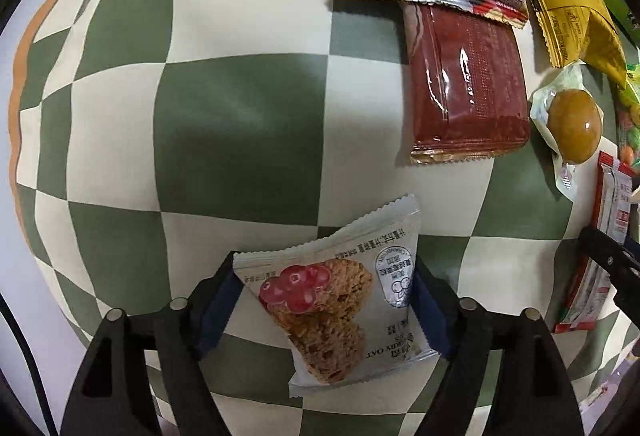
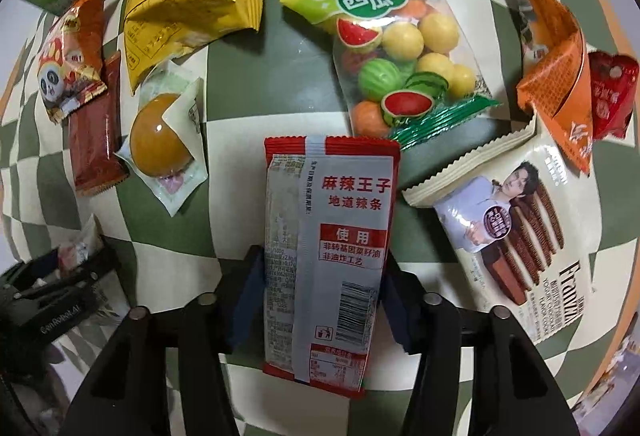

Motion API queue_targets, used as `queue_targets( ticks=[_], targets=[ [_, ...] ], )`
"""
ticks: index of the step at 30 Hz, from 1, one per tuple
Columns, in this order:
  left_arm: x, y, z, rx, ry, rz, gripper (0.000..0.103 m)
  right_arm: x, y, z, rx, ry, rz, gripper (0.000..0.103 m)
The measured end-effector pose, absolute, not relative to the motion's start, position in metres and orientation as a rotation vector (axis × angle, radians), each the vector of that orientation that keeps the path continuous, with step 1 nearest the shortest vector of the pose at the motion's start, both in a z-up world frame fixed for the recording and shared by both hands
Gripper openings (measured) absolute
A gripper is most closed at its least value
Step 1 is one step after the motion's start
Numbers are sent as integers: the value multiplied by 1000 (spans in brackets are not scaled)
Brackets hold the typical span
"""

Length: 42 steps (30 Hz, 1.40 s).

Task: Organize snacks
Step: 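Grasp the oat cookie packet with left tool while right tool grasps the red spicy strip pack, then carry both packets into the box and open both tools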

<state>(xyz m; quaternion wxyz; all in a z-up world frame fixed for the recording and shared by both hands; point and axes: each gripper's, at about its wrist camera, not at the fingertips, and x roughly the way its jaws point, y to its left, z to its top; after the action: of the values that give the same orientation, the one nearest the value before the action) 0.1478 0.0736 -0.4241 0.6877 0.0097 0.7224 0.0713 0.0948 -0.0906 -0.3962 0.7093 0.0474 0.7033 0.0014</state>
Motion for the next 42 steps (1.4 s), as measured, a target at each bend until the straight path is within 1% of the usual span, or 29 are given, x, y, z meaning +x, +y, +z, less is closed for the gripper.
queue_targets(
  ticks=[5,9,13,14,15,17,19,20,21,22,24,25,26,27,30,35,36,37,42],
  targets=[
    [147,68,-429,3,1643,147,78,104,-85,-399,76,1579,3,60],
    [135,64,-438,-17,1652,134,78,97,-79,-398,77,1595,28,54],
    [119,60,-444,-30,1653,128,79,87,-70,-398,56,1619,61,53],
    [117,60,-446,-39,1656,126,79,86,-67,-399,52,1629,68,55],
    [114,63,-449,-47,1660,123,79,86,-66,-399,63,1632,65,59],
    [111,72,-453,-80,1667,117,79,88,-67,-403,103,1634,55,64],
    [113,78,-457,-109,1667,115,79,92,-65,-407,105,1645,42,67],
    [112,79,-457,-124,1662,117,78,93,-64,-409,105,1645,32,67],
    [111,82,-456,-127,1657,126,72,94,-64,-412,106,1643,23,67],
    [107,86,-453,-125,1658,136,71,95,-63,-413,103,1642,14,66],
    [102,86,-451,-125,1654,144,67,95,-63,-415,85,1629,-3,58],
    [99,87,-449,-131,1648,153,66,96,-64,-415,81,1622,-1,56],
    [98,88,-443,-143,1640,145,44,98,-62,-415,78,1618,-1,53],
    [99,87,-439,-136,1642,149,43,97,-63,-413,77,1613,0,49],
    [102,84,-422,-133,1632,138,43,96,-64,-403,82,1591,15,46],
    [102,79,-412,-145,1619,111,42,92,-58,-376,99,1557,53,45],
    [106,79,-406,-154,1610,104,42,90,-58,-368,101,1542,66,45],
    [109,94,-397,-159,1598,97,42,84,-59,-359,104,1530,76,45],
    [111,90,-355,-189,1530,34,42,85,-57,-315,131,1465,142,45]
  ],
)
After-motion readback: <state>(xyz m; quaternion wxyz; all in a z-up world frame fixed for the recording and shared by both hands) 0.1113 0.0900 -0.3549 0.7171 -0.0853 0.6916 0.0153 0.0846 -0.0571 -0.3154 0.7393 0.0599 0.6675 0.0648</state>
